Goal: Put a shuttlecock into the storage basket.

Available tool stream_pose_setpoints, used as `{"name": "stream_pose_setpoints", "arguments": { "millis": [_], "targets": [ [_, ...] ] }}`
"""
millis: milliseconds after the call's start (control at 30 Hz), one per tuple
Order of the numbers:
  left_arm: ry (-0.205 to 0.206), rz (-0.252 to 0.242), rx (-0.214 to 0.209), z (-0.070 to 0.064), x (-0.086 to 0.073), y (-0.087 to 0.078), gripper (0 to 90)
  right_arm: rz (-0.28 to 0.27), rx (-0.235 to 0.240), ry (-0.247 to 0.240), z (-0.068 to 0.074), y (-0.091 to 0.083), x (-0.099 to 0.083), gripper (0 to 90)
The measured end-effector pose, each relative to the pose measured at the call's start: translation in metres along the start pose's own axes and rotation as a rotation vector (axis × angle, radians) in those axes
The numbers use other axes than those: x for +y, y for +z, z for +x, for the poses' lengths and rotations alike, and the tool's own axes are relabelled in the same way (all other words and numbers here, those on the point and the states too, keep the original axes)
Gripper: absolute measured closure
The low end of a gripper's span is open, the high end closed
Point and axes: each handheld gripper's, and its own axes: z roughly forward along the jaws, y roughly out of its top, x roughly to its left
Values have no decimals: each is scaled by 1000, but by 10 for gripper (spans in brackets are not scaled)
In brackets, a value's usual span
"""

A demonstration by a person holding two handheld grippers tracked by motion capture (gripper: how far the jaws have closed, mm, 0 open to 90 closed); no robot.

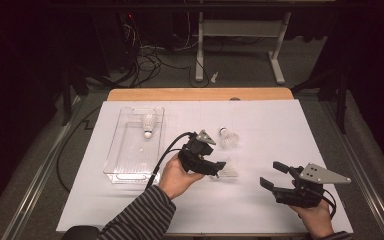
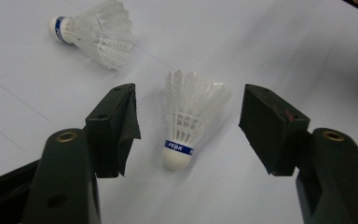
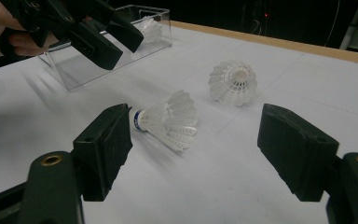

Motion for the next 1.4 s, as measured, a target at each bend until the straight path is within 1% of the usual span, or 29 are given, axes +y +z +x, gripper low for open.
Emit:
{"name": "stream_pose_setpoints", "arguments": {
  "millis": [67,300,500,600,833,967,1100,1333,1400],
  "targets": [
    [10,24,7,1,0,2,377,0,0,-1,0,0,0,265],
    [16,86,40,2,-2,14,374,1,0,0,0,0,0,265],
    [26,134,47,0,-6,23,365,4,1,2,0,0,0,265],
    [28,150,54,1,-8,28,364,4,3,4,-1,0,0,265],
    [35,210,77,4,-13,37,364,3,4,3,-1,0,0,265],
    [39,236,84,5,-16,41,366,7,6,0,0,1,0,265],
    [54,262,100,6,-20,45,376,6,5,0,0,1,0,265],
    [68,284,124,10,-23,50,400,6,7,-2,0,1,0,265],
    [79,294,134,11,-25,51,402,6,7,-1,0,1,0,265]
  ]
}}
